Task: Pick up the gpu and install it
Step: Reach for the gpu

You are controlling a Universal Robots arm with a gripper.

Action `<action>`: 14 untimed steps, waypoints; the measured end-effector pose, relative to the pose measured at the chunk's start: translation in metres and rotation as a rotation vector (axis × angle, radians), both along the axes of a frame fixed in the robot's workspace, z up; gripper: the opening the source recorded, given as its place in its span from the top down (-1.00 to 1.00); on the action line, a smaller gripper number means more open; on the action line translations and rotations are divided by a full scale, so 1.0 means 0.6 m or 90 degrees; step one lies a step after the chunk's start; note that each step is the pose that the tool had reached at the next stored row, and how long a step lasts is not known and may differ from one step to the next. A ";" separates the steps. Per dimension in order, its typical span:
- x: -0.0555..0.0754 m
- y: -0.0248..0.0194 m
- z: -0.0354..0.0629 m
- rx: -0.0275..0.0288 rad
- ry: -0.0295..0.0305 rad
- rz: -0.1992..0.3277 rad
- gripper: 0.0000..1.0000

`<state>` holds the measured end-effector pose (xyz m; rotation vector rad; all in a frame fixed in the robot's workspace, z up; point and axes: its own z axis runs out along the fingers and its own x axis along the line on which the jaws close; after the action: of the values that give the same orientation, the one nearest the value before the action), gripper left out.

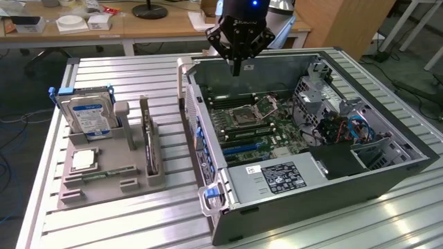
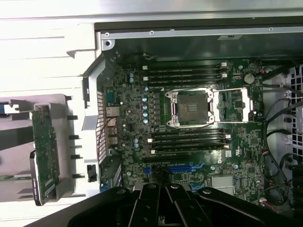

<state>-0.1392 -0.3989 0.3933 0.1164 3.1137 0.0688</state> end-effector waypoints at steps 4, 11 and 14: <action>-0.013 0.0000 0.000 0.0000 0.0000 0.000 0.80; -0.037 0.0000 0.000 0.0000 0.0000 0.000 0.80; -0.046 0.0000 0.000 0.0000 0.0000 0.000 0.80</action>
<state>-0.1665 -0.3988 0.3933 0.1166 3.1137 0.0689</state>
